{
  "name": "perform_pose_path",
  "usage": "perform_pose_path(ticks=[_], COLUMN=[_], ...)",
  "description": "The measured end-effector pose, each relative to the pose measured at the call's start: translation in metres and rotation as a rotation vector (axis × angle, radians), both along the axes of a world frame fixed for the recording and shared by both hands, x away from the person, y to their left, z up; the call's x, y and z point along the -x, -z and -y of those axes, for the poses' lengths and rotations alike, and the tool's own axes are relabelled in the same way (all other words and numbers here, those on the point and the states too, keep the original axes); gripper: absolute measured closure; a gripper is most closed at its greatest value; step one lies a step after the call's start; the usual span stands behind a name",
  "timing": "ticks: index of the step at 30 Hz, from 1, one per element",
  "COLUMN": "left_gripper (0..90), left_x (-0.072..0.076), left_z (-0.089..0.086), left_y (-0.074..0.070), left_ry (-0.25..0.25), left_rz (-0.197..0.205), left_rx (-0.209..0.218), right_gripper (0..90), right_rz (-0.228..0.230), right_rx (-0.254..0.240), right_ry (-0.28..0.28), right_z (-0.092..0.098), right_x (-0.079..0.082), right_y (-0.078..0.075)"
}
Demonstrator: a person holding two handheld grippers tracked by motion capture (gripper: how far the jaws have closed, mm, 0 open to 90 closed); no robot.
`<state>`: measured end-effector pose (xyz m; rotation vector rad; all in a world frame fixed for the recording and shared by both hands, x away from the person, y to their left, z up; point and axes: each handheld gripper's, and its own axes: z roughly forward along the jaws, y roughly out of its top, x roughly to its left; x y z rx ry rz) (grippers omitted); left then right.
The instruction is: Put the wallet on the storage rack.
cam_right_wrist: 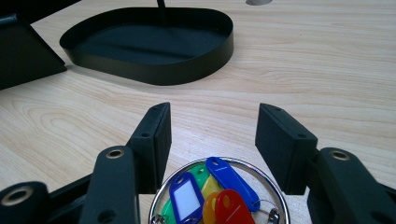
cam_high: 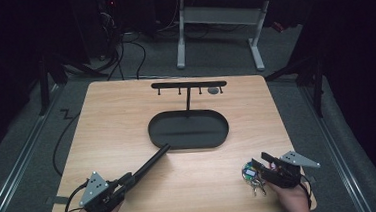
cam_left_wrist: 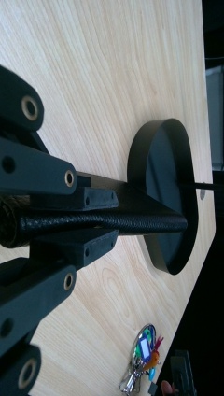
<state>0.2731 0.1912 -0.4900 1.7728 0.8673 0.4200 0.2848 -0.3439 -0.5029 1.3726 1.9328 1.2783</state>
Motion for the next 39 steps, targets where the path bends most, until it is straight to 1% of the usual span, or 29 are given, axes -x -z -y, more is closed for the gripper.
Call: perform_pose_path(ticks=[4,8,10,13,15,16,19,22,24,27,32,37,39], left_gripper=[79.4,79.6,80.1,80.9,81.1,81.2,81.3,81.3,81.2,81.2,80.3,78.6,78.2], left_x=[-0.003,-0.01,-0.012,-0.013,-0.013,-0.012,-0.009,-0.004,0.0,0.001,0.0,-0.005,-0.007], left_z=[-0.001,-0.004,-0.004,-0.004,-0.002,0.0,0.009,0.016,0.018,0.015,0.006,-0.002,-0.004], left_y=[0.001,0.001,0.001,0.0,-0.001,-0.001,-0.002,-0.003,-0.004,-0.003,-0.001,0.004,0.004], left_ry=[0.006,0.003,-0.004,-0.001,0.013,0.021,0.06,0.088,0.095,0.086,0.054,0.018,0.015], left_rz=[0.001,-0.012,-0.008,-0.019,-0.036,-0.038,-0.053,-0.056,-0.057,-0.055,-0.053,-0.053,-0.053], left_rx=[-0.001,0.019,0.021,0.029,0.046,0.045,0.065,0.066,0.071,0.068,0.088,0.125,0.127], right_gripper=[46.2,46.3,46.3,46.3,46.2,46.2,46.2,46.2,46.2,46.2,46.2,46.2,46.2], right_rz=[-0.002,-0.002,-0.003,-0.003,-0.006,-0.007,-0.008,-0.012,-0.011,-0.012,-0.012,-0.016,-0.018], right_rx=[0.001,0.002,0.002,-0.005,-0.006,-0.005,-0.004,-0.005,-0.004,-0.002,0.003,0.002,0.004], right_ry=[0.007,0.022,0.029,0.04,0.042,0.041,0.036,0.031,0.025,0.015,-0.003,-0.005,-0.004], right_z=[0.002,0.006,0.009,0.013,0.013,0.013,0.012,0.011,0.01,0.007,0.002,0.001,0.002], right_x=[0.003,0.008,0.011,0.013,0.014,0.014,0.013,0.011,0.009,0.006,0.002,0.002,0.003], right_y=[0.0,0.0,0.001,0.001,0.001,0.001,0.001,0.002,0.002,0.002,0.002,0.002,0.003])
